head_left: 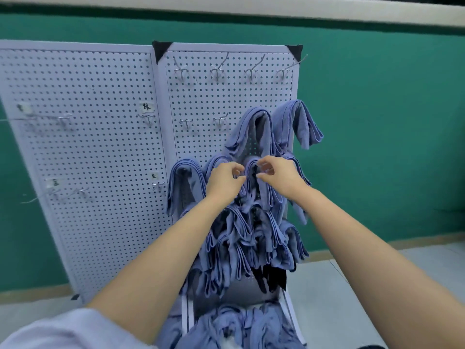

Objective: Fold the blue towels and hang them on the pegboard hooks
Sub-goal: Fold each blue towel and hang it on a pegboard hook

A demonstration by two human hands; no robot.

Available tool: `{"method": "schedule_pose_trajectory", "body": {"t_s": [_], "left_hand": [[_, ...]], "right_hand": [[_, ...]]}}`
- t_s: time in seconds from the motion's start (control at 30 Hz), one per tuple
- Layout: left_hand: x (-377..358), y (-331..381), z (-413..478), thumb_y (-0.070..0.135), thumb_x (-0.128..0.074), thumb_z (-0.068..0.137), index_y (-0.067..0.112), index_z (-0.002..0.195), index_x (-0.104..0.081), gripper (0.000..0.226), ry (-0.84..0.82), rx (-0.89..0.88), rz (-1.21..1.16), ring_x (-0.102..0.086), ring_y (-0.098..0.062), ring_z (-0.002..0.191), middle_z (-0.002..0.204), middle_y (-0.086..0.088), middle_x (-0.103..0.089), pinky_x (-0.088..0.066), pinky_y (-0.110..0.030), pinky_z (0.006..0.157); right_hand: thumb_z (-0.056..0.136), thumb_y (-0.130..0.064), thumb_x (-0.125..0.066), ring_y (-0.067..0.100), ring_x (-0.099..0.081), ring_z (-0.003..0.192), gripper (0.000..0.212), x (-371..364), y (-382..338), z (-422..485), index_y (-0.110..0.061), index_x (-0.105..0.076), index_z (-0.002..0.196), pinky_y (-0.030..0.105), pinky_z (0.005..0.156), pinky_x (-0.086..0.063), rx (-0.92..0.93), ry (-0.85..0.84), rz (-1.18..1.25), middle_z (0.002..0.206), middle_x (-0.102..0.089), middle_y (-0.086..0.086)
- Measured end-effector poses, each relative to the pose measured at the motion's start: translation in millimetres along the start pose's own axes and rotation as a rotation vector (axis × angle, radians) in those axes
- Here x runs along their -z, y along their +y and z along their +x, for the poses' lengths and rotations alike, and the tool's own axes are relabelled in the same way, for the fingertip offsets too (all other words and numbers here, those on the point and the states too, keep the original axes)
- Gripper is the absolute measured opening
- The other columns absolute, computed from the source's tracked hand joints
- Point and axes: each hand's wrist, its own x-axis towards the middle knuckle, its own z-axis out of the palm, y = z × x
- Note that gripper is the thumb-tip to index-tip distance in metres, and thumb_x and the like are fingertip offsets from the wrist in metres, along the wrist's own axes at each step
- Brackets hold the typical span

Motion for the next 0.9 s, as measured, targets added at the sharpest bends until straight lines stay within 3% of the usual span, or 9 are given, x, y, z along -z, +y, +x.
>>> {"method": "schedule_pose_trajectory", "body": {"t_s": [0.13,0.33,0.57,0.63,0.7,0.77,0.9], "left_hand": [[-6,-36,-52,0.019,-0.06,0.093,0.017,0.106,-0.069,0.016,-0.022,0.072,-0.007,-0.061,-0.015,0.095,0.105,-0.002,-0.069,-0.051,-0.032,0.083],[-30,-107,-132,0.017,-0.058,0.094,0.016,0.106,-0.07,0.017,-0.112,0.214,0.007,-0.057,-0.012,0.088,0.104,0.0,-0.068,-0.046,-0.027,0.077],[-78,-200,-207,0.01,-0.058,0.092,0.01,0.1,-0.071,0.015,-0.254,0.451,-0.04,-0.059,-0.018,0.089,0.097,-0.004,-0.067,-0.051,-0.033,0.085],[-92,-228,-224,0.006,-0.055,0.093,0.012,0.088,-0.069,0.015,-0.304,0.51,-0.029,-0.056,-0.02,0.078,0.084,-0.003,-0.062,-0.051,-0.033,0.077],[-106,-256,-237,0.0,-0.05,0.091,0.014,0.07,-0.055,0.026,-0.347,0.578,-0.001,-0.043,-0.023,0.065,0.069,-0.005,-0.051,-0.041,-0.029,0.062],[-120,-283,-248,-0.003,-0.047,0.086,0.014,0.069,-0.048,0.024,-0.391,0.646,0.046,-0.038,-0.018,0.065,0.07,-0.005,-0.047,-0.032,-0.028,0.06],[-144,-331,-264,0.009,-0.052,0.089,0.019,0.071,-0.056,0.021,-0.417,0.756,0.12,-0.05,-0.023,0.073,0.078,-0.008,-0.058,-0.041,-0.031,0.068]], "right_hand": [[0.092,-0.017,-0.062,0.02,-0.058,0.097,0.029,-35,4,-55,-0.009,-0.06,0.12,0.033,0.094,-0.047,-0.006,-0.092,-0.009,0.112,-0.065,0.009],[0.094,-0.018,-0.06,0.024,-0.058,0.107,0.026,-111,27,-134,-0.009,-0.061,0.118,0.038,0.099,-0.046,-0.131,-0.274,0.009,0.117,-0.063,0.01],[0.094,-0.012,-0.058,0.025,-0.058,0.104,0.022,-203,67,-193,-0.005,-0.062,0.115,0.032,0.092,-0.046,-0.284,-0.474,0.021,0.116,-0.063,0.013],[0.095,-0.011,-0.056,0.027,-0.059,0.102,0.023,-228,80,-203,-0.005,-0.062,0.116,0.032,0.089,-0.047,-0.316,-0.526,0.02,0.115,-0.064,0.015],[0.097,-0.01,-0.051,0.03,-0.059,0.101,0.023,-255,91,-210,-0.005,-0.061,0.116,0.036,0.088,-0.047,-0.352,-0.584,0.026,0.114,-0.064,0.016],[0.098,-0.01,-0.047,0.031,-0.058,0.095,0.024,-282,102,-216,-0.005,-0.062,0.117,0.041,0.086,-0.049,-0.39,-0.636,0.027,0.113,-0.064,0.016],[0.095,-0.01,-0.05,0.034,-0.062,0.099,0.022,-336,121,-225,-0.005,-0.062,0.113,0.042,0.085,-0.052,-0.463,-0.73,0.078,0.109,-0.066,0.019]]}}
